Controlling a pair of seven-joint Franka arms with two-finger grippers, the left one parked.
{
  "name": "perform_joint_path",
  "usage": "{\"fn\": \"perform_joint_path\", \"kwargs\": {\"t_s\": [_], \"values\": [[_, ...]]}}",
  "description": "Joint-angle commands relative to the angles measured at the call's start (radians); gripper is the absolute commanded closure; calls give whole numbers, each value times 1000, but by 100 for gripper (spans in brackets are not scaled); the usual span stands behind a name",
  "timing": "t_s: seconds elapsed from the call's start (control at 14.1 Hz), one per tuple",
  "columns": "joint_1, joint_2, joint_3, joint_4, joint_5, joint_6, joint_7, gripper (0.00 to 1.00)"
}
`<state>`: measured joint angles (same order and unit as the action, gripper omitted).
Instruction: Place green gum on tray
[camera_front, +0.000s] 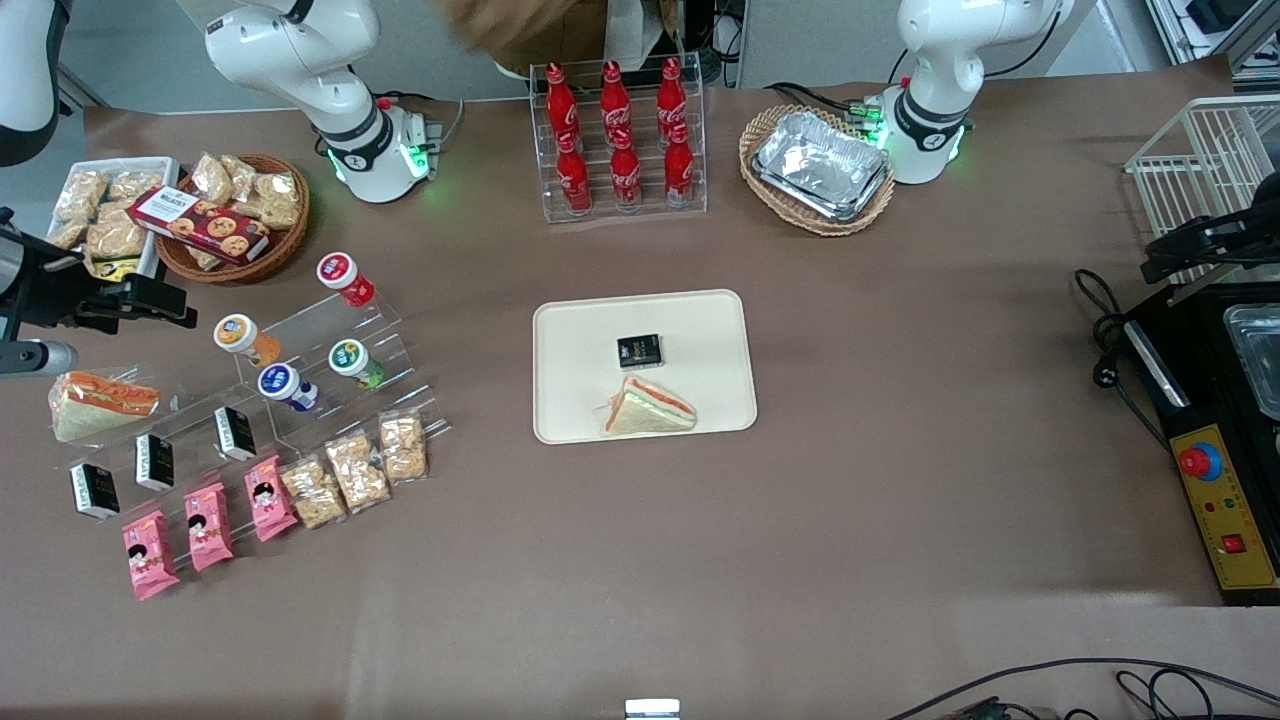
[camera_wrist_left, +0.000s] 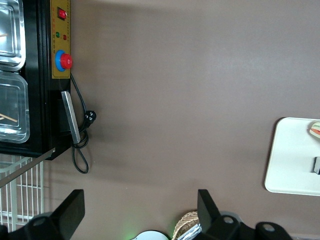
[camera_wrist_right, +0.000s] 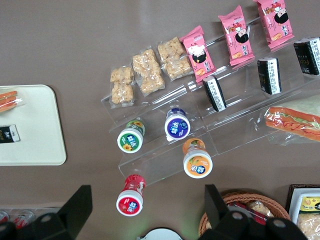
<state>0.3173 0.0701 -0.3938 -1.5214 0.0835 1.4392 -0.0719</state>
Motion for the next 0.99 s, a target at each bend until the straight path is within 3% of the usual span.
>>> {"fn": "perform_joint_path", "kwargs": {"t_s": [0.0, 0.64, 0.92], "values": [[-11, 16, 6, 32, -22, -19, -5, 0], [-6, -22, -3, 6, -11, -80, -3, 0], [17, -143, 10, -198, -7, 2, 52, 0]]}}
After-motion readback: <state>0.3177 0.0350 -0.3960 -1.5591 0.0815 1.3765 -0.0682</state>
